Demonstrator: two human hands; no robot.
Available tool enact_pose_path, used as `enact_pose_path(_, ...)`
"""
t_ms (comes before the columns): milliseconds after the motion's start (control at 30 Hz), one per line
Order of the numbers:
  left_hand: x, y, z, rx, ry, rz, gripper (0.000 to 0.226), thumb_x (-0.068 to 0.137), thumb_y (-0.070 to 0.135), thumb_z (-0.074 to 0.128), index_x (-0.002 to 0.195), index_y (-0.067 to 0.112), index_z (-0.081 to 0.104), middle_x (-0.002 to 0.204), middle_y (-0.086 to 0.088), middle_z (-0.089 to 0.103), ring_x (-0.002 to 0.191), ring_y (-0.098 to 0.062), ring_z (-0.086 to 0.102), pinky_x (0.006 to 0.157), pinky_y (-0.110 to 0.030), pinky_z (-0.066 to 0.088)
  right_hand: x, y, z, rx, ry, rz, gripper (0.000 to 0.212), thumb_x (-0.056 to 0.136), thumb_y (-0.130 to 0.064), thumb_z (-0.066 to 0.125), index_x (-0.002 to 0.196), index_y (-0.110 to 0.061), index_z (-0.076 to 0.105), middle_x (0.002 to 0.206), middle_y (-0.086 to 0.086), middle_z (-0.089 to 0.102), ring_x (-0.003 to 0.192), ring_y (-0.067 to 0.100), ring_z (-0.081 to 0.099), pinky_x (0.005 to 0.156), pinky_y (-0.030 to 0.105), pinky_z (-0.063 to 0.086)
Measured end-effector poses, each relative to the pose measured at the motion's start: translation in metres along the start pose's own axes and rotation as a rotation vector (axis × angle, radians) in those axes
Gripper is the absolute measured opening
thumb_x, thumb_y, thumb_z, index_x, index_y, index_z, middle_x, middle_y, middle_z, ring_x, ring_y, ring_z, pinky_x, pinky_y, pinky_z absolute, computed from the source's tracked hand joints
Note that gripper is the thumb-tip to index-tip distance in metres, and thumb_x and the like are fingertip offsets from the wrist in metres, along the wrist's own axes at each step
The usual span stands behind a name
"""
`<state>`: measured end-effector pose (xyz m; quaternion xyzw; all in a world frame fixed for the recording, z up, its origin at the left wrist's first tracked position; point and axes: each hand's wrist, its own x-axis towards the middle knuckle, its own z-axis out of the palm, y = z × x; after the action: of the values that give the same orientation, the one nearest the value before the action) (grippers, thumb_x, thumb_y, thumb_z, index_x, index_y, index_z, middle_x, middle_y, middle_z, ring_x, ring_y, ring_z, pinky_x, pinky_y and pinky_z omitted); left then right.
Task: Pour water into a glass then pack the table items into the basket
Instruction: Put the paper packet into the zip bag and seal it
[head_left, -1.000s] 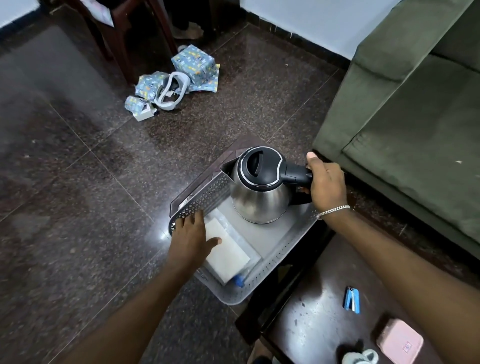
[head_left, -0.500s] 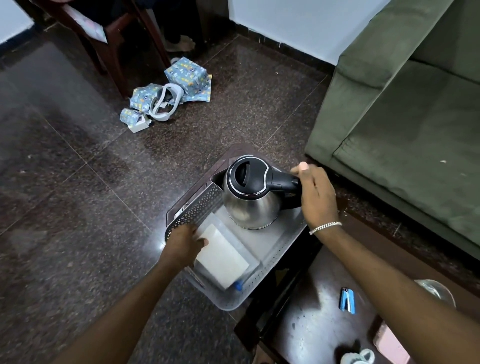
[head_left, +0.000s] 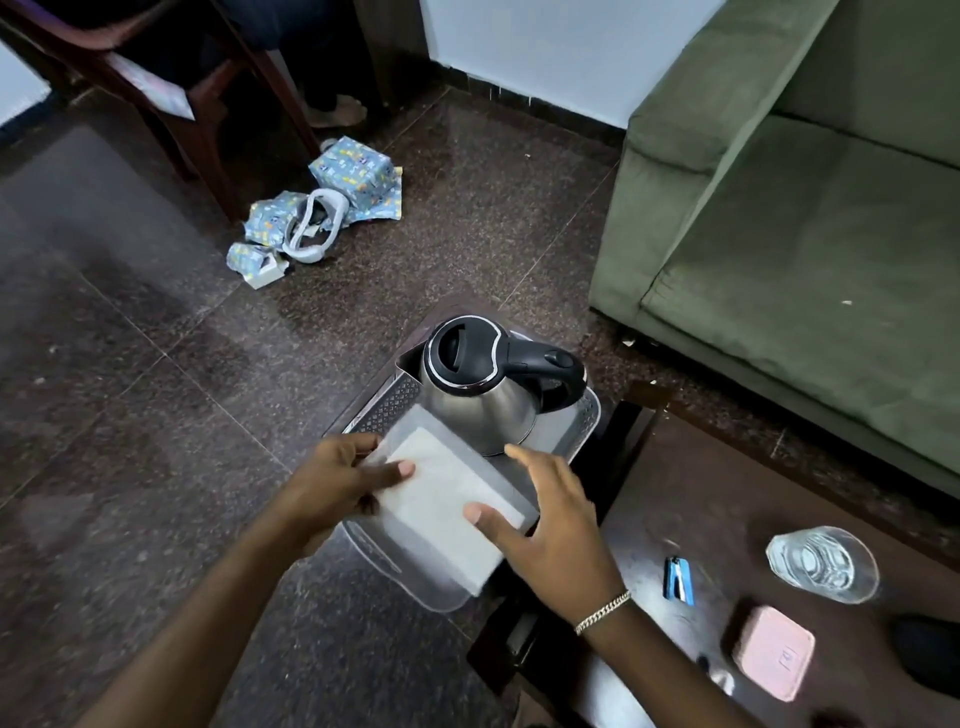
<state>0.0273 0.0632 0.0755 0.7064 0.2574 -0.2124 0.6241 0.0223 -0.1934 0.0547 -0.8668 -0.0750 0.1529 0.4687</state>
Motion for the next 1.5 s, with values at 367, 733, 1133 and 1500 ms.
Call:
enact_pose_path(367, -0.031, 0.055, 0.116, -0.149, -0.298, 0.058, 0.042, 0.081, 0.018, 0.077, 0.113, -0.008, 0.069, 0.115, -0.030, 0.072, 0.095, -0.033, 0.067, 0.080, -0.040, 0.053, -0.026, 0.035, -0.083, 0.659, -0.187, 0.356, 0.062, 0.064, -0.074, 0.077, 0.107, -0.029, 0.075, 0.101, -0.001, 0.079, 0.089, 0.015, 0.074, 0.070, 0.027, 0.056)
enact_pose_path(733, -0.035, 0.068, 0.209, -0.172, -0.677, 0.087, 0.031, 0.095, 0.009, 0.067, 0.121, -0.008, 0.066, 0.118, -0.028, 0.070, 0.103, -0.033, 0.071, 0.086, -0.038, 0.060, -0.095, 0.100, -0.206, 1.302, -0.106, 0.583, 0.068, 0.078, -0.056, 0.073, 0.117, 0.000, 0.071, 0.113, 0.027, 0.070, 0.099, 0.036, 0.069, 0.094, 0.049, 0.054)
enact_pose_path(1133, -0.041, 0.056, 0.343, 0.261, -0.084, 0.301, 0.040, 0.080, 0.014, 0.087, 0.113, 0.015, 0.063, 0.103, -0.006, 0.065, 0.094, -0.022, 0.066, 0.087, -0.037, 0.056, -0.166, 0.094, -0.320, 0.538, 0.362, 0.139, 0.013, 0.079, -0.001, 0.078, 0.069, -0.004, 0.070, 0.063, 0.001, 0.064, 0.060, 0.011, 0.052, 0.055, 0.018, 0.043)
enact_pose_path(1500, -0.110, 0.103, 0.442, -0.114, -0.440, 0.165, 0.017, 0.095, 0.026, 0.073, 0.094, 0.009, 0.075, 0.094, -0.023, 0.076, 0.076, -0.017, 0.070, 0.071, -0.030, 0.059, -0.180, 0.097, -0.294, -0.140, 0.636, 0.017, 0.022, 0.078, 0.003, 0.078, 0.088, -0.016, 0.071, 0.083, -0.011, 0.059, 0.075, 0.000, 0.057, 0.069, 0.007, 0.038)
